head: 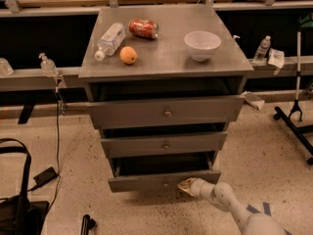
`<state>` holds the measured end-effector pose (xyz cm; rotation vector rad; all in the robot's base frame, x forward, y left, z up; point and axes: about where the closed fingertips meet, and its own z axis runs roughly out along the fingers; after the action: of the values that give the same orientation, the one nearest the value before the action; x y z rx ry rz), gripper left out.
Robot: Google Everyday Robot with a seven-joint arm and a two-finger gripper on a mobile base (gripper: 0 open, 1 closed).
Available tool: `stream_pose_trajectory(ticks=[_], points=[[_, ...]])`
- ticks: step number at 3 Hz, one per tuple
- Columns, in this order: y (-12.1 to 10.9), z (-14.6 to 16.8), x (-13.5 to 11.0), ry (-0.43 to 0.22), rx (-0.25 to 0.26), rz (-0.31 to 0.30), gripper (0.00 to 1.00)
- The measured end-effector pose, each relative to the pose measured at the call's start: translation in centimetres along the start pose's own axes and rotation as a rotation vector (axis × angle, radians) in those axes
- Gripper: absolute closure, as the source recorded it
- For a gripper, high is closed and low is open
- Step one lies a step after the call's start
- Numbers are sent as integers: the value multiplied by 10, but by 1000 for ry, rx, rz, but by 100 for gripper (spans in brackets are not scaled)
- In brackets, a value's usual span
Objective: Close bottom drawer
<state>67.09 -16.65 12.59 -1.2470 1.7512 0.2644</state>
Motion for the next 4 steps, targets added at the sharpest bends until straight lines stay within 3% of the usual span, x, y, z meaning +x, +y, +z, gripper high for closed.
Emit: stream_pose_trajectory(ticks=[1, 2, 3, 4], points=[[0, 0, 0, 0, 0, 0, 100], [10, -28, -3, 5, 3, -14, 100], [33, -64, -15, 6, -17, -26, 100], [54, -77, -21, 6, -56, -20, 100]])
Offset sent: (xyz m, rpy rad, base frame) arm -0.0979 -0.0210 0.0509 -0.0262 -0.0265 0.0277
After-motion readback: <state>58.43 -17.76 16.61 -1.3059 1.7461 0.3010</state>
